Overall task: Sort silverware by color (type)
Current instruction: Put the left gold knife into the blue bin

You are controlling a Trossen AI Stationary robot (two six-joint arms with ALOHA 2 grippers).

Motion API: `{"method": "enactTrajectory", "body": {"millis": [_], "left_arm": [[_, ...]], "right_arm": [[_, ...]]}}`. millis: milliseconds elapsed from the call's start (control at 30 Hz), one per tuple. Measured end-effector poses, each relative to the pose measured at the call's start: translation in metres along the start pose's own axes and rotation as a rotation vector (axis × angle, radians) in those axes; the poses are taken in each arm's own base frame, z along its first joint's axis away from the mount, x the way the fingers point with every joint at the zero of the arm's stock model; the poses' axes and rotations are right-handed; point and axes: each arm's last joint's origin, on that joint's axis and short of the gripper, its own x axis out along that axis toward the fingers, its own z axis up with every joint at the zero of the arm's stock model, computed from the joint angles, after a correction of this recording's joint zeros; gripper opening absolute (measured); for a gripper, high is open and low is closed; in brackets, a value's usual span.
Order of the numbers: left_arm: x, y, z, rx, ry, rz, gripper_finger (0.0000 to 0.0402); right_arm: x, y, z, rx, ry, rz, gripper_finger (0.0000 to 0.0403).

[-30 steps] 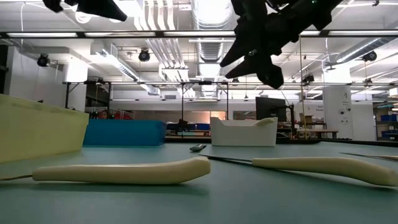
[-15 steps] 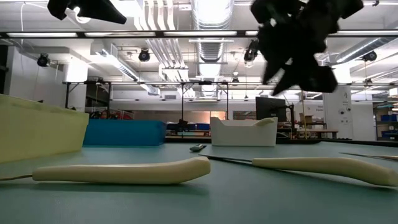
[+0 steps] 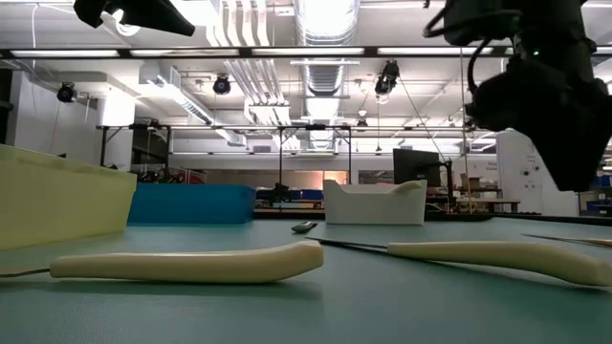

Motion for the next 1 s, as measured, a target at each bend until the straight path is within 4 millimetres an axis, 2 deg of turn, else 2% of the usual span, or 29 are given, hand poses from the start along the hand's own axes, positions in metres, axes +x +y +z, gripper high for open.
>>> {"method": "enactTrajectory", "body": {"millis": [367,633,1000], "left_arm": [[0.0,0.0,0.0,-0.005,0.0,0.0,0.0],[0.0,0.0,0.0,-0.008,-0.002,0.0,0.0],[0.0,0.0,0.0,-0.008,-0.002,0.0,0.0]], "right_arm": [[0.013,-0.011,-0.001,0.041,0.006,-0.06,0.0114],[0.03,-0.013,0.001,0.06,-0.012,0.007,0.0114],[0.042,-0.02,0.002,0.093,-0.03,0.014,0.0114]]}}
